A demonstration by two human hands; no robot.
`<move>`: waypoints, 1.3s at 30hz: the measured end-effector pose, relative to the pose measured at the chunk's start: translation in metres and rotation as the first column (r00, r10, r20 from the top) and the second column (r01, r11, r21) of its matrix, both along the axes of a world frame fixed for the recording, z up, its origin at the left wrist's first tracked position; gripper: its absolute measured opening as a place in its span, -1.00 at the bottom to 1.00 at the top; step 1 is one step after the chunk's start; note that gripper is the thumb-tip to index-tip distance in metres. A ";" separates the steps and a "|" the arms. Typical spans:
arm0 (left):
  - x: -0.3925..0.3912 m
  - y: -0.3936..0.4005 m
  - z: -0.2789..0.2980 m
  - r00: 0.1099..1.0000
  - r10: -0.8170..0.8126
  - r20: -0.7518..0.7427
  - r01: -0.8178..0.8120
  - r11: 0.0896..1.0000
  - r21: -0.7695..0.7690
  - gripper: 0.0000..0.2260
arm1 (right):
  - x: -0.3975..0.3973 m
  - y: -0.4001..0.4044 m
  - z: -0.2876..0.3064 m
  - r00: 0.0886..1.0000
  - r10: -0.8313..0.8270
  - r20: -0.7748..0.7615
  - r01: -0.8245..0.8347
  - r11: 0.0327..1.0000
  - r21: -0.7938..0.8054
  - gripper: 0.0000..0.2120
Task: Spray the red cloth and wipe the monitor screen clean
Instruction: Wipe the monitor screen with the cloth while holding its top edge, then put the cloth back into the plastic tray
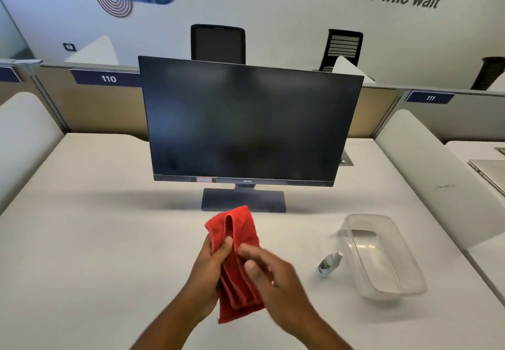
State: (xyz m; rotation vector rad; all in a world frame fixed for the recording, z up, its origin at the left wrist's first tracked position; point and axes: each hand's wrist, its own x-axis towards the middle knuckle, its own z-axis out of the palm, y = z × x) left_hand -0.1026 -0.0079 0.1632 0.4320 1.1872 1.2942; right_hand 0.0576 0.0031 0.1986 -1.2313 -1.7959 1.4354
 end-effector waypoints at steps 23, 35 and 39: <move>0.131 0.087 0.029 0.816 -0.578 -0.025 0.578 0.816 0.026 -0.66 | 0.159 0.052 -0.022 0.838 -0.493 -0.235 0.394 0.843 -0.365 -0.53; 0.304 0.127 0.014 0.873 -0.400 -0.281 0.376 0.916 -0.138 -0.50 | 0.315 0.136 -0.032 0.794 -0.567 -0.219 0.491 0.810 -0.320 -0.57; 0.325 0.129 -0.016 0.788 -0.342 -0.512 0.305 0.939 -0.157 -0.47 | 0.332 0.159 -0.054 0.864 -0.503 0.022 0.498 0.846 -0.191 -0.63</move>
